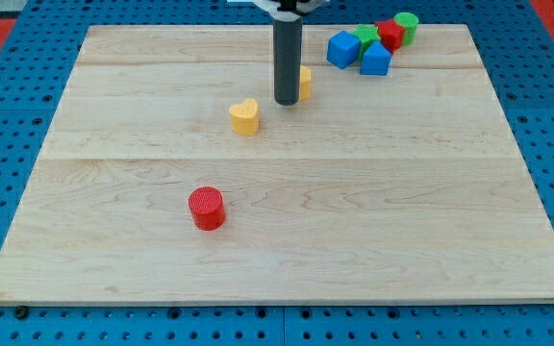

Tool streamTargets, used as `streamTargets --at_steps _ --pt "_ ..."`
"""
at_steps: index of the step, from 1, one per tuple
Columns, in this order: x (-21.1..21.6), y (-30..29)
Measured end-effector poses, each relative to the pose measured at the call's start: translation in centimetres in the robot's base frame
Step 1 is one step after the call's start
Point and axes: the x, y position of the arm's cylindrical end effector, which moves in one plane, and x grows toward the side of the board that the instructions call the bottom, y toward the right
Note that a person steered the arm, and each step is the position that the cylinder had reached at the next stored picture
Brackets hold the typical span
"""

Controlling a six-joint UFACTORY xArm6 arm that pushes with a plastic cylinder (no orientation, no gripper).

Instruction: Move the yellow heart to the bottom right of the board

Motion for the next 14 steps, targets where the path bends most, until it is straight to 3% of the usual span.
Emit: streamTargets --at_steps 1,2,3,4,6,7,8,9,10,12,13,14 --pt "-3.0 0.6" --pt "-3.3 0.6" --pt "-2.1 -6.0" --pt "3.7 -8.7" --pt "6.8 -6.7" --pt "4.1 -6.8" --pt "2.8 -3.1" --pt "7.2 3.8" --pt "12.5 4.9" --pt "12.8 -6.5" --pt "16.0 -7.6" --pt "16.1 -1.2"
